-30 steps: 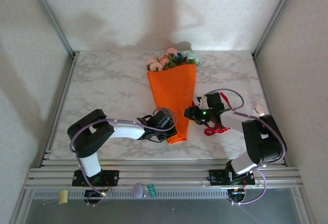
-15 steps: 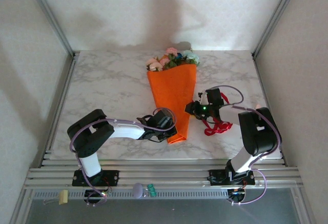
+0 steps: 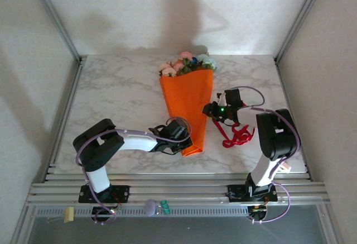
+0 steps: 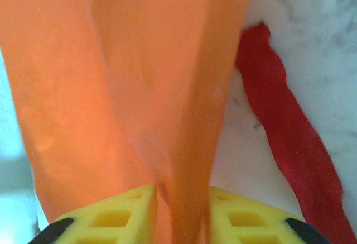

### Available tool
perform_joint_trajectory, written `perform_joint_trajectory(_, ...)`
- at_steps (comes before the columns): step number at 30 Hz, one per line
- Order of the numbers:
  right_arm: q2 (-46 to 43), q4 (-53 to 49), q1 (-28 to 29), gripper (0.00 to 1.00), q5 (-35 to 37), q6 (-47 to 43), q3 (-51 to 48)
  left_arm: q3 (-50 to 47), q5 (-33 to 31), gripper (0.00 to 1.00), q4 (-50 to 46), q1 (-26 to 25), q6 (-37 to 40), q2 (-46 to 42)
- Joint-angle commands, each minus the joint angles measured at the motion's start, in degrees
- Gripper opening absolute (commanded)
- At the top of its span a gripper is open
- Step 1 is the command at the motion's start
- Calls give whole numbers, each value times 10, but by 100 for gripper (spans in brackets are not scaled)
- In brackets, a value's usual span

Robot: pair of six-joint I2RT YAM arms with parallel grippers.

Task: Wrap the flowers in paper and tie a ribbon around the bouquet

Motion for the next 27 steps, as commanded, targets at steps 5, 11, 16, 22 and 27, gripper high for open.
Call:
perform_joint_trajectory(5, 58, 15, -16, 6, 5, 3, 67, -24, -24, 0, -79, 6, 3, 6)
perform_joint_trajectory(11, 71, 26, -28, 10, 10, 11, 87, -22, -24, 0, -80, 6, 3, 6)
perform_joint_trajectory(16, 100, 30, -28, 37, 9, 20, 120, -22, -23, 0, -79, 6, 3, 7)
perform_joint_trajectory(22, 139, 32, -30, 4, 16, 35, 160, -23, -21, 0, -77, 6, 2, 7)
perform_joint_trajectory(27, 142, 44, -36, 0, 33, 46, 166, -24, -21, 0, -78, 6, 2, 6)
